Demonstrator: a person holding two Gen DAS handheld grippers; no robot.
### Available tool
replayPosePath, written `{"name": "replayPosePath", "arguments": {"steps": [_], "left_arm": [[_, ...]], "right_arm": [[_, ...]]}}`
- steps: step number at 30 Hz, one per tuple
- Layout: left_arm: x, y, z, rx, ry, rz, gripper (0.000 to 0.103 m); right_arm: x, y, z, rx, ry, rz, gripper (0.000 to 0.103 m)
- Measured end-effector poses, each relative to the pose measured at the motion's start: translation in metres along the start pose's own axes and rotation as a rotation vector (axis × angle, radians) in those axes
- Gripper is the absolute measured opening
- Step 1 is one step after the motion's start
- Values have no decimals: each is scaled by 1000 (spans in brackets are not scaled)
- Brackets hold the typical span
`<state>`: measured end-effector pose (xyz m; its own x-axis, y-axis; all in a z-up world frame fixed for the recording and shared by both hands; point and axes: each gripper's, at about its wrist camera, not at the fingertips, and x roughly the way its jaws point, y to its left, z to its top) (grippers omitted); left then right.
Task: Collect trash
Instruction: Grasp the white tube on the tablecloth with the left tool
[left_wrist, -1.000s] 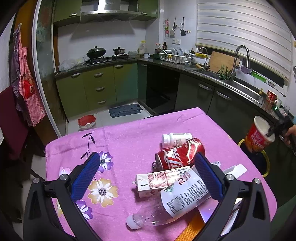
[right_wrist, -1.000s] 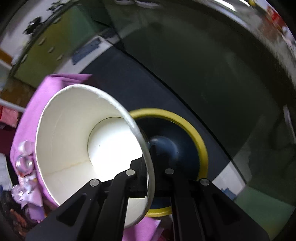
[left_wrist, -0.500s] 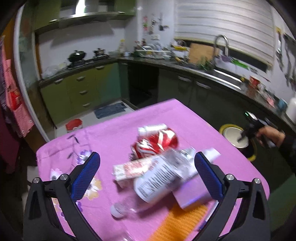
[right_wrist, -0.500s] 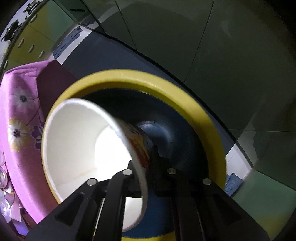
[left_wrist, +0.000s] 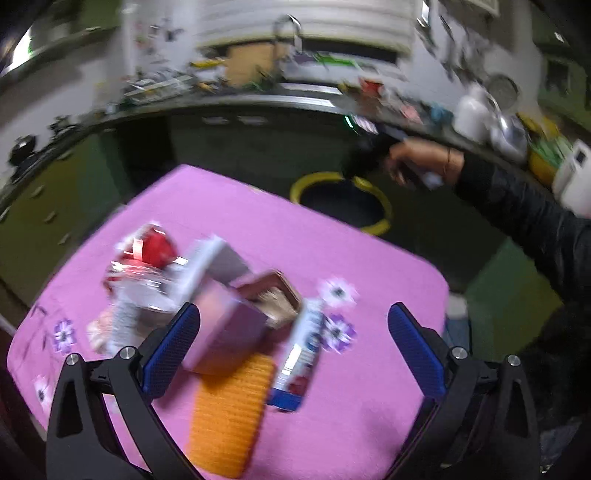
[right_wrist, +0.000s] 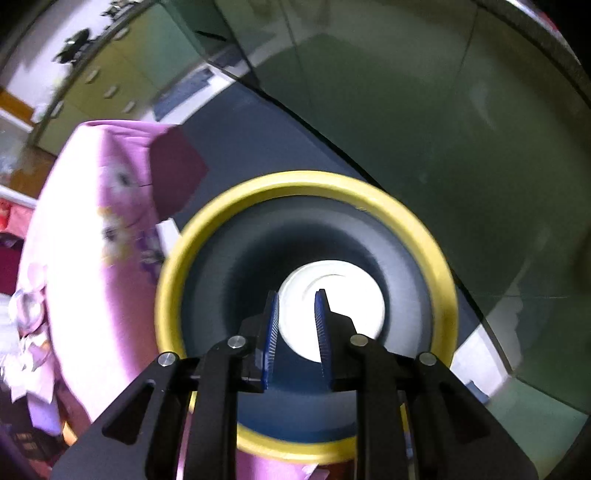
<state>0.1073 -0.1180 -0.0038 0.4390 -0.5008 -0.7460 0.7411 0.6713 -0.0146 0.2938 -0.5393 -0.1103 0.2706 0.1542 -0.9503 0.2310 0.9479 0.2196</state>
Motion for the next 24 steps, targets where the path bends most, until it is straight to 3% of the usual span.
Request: {"name": "replayPosePath", "arguments": {"steps": [2,4,6,8,11,15,19,24], "left_arm": [[18,-7,-1,30,57,0,97],[34,-11,-2,37,100,-23,97],[44,-12,-5,28,139,-94,88],[57,-13,-7,0,193,-164,68],[68,-16,-10,-20,237,-208,63],[80,-18,-11,-25,267,-200,60],[85,-16,-8,-7,277,-120,60],[98,-15,-11,23,328,-85,60]], "right_arm": [[-10,23,-1,-27,-20,15,20],[-29,20,-16,-55,-40,33,20],[-43,28,-27,-83,-62,52,21],[-53,34,-34,-105,-75,56,30],[-67,34,-46,-129,-76,73,32],[-74,35,-57,-150,-78,97,32],[-62,40,-53,-162,-72,120,32],[-57,39,-54,-165,-65,137,32]]}}
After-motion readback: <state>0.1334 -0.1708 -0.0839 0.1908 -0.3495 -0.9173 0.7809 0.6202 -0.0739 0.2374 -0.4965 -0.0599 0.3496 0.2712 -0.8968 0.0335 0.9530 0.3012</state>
